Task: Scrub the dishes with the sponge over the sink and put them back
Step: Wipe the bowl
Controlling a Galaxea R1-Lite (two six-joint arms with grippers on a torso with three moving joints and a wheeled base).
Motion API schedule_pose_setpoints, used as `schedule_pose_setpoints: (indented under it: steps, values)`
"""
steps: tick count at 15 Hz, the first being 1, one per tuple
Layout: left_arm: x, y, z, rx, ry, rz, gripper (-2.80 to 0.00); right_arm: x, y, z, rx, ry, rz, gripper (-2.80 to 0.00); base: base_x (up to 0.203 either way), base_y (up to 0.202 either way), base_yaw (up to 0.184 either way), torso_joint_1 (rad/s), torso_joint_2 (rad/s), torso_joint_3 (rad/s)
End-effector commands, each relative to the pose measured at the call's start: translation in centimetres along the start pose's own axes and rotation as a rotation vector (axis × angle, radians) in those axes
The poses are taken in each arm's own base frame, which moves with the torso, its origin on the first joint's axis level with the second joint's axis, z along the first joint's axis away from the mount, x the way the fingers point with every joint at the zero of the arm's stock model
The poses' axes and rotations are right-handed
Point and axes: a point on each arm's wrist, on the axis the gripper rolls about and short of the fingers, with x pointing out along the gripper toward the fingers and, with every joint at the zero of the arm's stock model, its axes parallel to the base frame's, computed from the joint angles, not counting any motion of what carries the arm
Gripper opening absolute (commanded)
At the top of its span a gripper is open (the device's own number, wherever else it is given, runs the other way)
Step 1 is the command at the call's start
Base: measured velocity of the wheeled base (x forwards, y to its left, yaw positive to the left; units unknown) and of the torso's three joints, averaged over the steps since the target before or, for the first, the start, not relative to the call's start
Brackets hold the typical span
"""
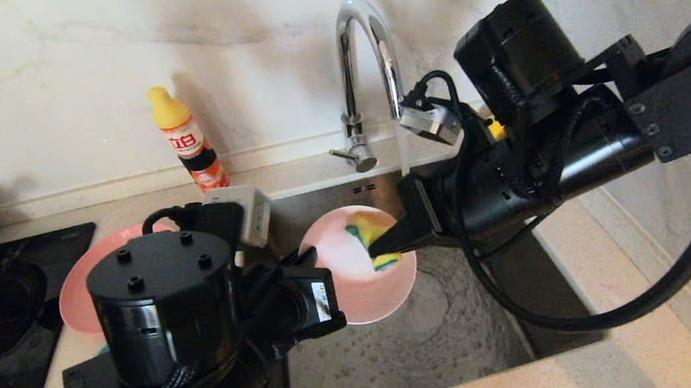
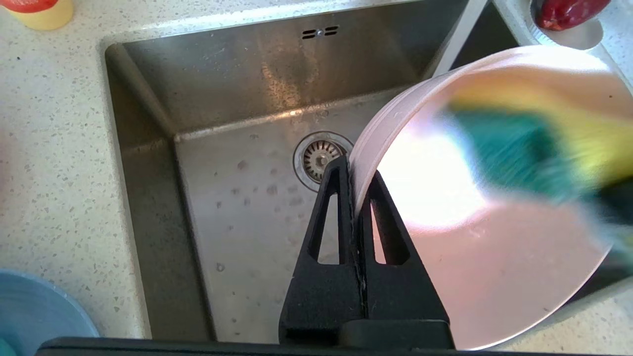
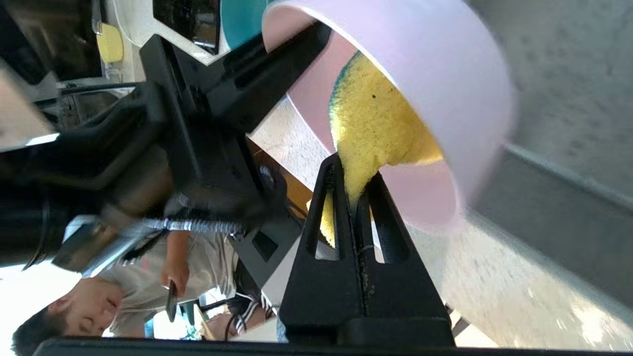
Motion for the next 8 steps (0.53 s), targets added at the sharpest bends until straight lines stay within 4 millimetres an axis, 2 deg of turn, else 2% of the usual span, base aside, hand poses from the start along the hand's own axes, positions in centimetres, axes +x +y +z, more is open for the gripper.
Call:
schedule_pose_setpoints:
  steps: [1, 5, 8]
  values:
    - [0.0, 0.1, 0.0, -0.004, -0.004, 0.007, -2.80, -1.7, 0.4, 0.0, 0.001, -0.019, 0.003, -2.80, 0.000, 0.000, 0.000, 0.000, 0.00, 0.000]
    - [-0.2, 0.2, 0.2, -0.008, -0.011, 0.009, -2.80, -3.0, 0.0, -1.2, 0.020, 0.014, -0.020, -2.80, 0.000, 0.000, 0.000, 0.000, 0.00, 0.000]
    - [-0.2, 0.2, 0.3, -0.009, -0.012, 0.011, -2.80, -2.9, -0.8, -2.8, 0.037, 0.062, -0.043, -2.80, 0.000, 0.000, 0.000, 0.000, 0.00, 0.000]
